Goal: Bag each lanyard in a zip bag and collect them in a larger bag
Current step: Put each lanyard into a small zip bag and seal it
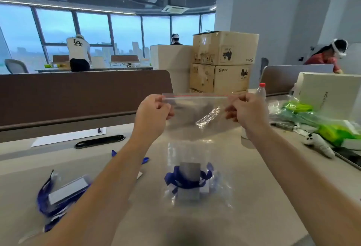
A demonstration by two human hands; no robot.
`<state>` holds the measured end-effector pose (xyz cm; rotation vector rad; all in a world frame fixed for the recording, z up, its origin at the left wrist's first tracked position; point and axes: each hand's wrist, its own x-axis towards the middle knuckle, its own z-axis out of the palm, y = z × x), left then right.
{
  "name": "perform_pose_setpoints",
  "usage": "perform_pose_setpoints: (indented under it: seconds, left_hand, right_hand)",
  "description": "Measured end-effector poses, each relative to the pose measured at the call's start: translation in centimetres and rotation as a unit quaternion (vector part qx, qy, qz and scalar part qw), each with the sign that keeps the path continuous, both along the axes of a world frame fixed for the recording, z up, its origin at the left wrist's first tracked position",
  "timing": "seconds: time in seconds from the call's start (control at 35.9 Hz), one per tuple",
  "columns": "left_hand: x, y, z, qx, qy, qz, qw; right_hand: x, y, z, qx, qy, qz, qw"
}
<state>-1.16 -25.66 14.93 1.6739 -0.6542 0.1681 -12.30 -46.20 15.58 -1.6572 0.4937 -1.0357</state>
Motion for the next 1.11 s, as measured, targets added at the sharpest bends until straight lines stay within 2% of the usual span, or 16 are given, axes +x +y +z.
perform_pose_setpoints:
  seconds: [0.08, 0.14, 0.39, 0.47, 0.58, 0.78, 1.11]
  left_hand:
    - [1.8, -2.2, -2.5, 0.028, 0.037, 0.0, 0.999]
    - [3.2, -3.6, -4.4, 0.049, 0.065, -0.002, 0.997]
    - [7.2, -7.4, -10.2, 0.113, 0.13, -0.037, 0.984]
    - [8.0, -7.8, -11.4, 0.134, 0.132, -0.033, 0.982]
    - [8.8, -8.1, -12.9, 0.164, 0.12, -0.017, 0.979]
    - [8.3, -7.9, -13.6, 0.181, 0.074, -0.031, 0.98]
    - [2.4, -0.8, -11.0, 0.135, 0.016, -0.034, 0.99]
  right_hand:
    - [2.9, -2.0, -3.2, 0.067, 0.028, 0.02, 0.997]
    - [4.6, -3.3, -5.4, 0.077, 0.061, 0.027, 0.995]
    - [8.7, -5.4, -11.8, 0.041, 0.149, 0.064, 0.986]
    - [9.4, -5.8, -13.5, 0.04, 0.151, 0.058, 0.986]
    - [9.8, -5.9, -14.9, -0.009, 0.185, 0.043, 0.982]
    - [9.0, -4.6, -14.2, -0.07, 0.14, 0.028, 0.987]
    - [5.0, 3.6, -11.8, -0.082, 0.094, 0.096, 0.988]
